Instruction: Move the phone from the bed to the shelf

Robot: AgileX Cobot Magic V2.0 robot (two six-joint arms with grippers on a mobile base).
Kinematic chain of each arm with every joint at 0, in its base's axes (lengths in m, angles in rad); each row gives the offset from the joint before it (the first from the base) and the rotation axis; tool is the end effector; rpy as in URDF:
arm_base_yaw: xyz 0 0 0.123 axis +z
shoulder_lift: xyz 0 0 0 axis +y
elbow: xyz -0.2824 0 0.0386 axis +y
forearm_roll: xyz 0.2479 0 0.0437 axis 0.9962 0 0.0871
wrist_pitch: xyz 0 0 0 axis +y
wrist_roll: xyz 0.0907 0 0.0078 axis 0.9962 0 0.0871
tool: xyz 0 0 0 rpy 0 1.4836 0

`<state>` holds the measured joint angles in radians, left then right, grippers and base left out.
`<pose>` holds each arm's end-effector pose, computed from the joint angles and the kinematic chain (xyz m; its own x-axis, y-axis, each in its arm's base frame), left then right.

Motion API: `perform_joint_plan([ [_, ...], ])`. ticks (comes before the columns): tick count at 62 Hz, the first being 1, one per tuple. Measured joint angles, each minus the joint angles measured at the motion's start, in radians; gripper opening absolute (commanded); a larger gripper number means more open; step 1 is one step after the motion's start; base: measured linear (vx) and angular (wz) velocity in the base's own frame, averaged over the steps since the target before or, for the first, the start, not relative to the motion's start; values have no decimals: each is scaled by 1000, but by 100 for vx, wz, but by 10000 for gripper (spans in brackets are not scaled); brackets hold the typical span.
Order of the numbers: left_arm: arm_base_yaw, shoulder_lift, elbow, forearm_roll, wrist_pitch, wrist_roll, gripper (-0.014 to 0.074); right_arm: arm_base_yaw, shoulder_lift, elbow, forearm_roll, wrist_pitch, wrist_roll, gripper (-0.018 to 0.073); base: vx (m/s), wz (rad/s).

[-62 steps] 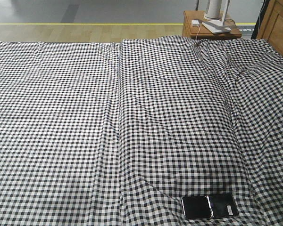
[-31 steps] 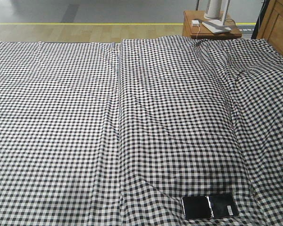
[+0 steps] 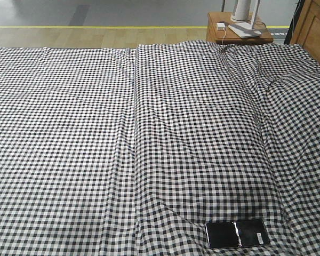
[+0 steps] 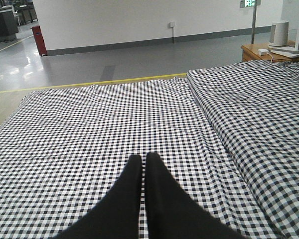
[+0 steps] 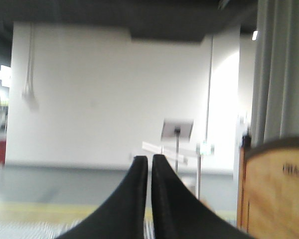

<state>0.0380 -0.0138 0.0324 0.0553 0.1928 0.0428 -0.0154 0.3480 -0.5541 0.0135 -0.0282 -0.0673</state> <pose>0.0560 0.0031 0.1854 -0.1276 0.0921 -0.9875 -0.0363 0.9946 0.0975 0.0678 -0.0011 0.3777 0.3146 -0.0586 -0.9474 0.0327 0.9982 -0.0509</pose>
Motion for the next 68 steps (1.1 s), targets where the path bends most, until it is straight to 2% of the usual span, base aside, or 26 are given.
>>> perform_joint_plan([
  [13, 0, 0, 0, 0, 0, 0, 1, 0, 234, -117, 1, 182, 0, 200, 0, 0],
  [30, 0, 0, 0, 0, 0, 0, 1, 0, 426, -124, 1, 341, 0, 617, 0, 0],
  [37, 0, 0, 0, 0, 0, 0, 1, 0, 478, -124, 1, 375, 0, 721, 0, 0],
  [52, 0, 0, 0, 0, 0, 0, 1, 0, 586, -125, 1, 412, 7, 709, 0, 0],
  [61, 0, 0, 0, 0, 0, 0, 1, -7, 662, -186, 2, 532, 54, 699, 0, 0],
  [68, 0, 0, 0, 0, 0, 0, 1, -65, 737, -273, 7, 653, 61, 694, 0, 0],
])
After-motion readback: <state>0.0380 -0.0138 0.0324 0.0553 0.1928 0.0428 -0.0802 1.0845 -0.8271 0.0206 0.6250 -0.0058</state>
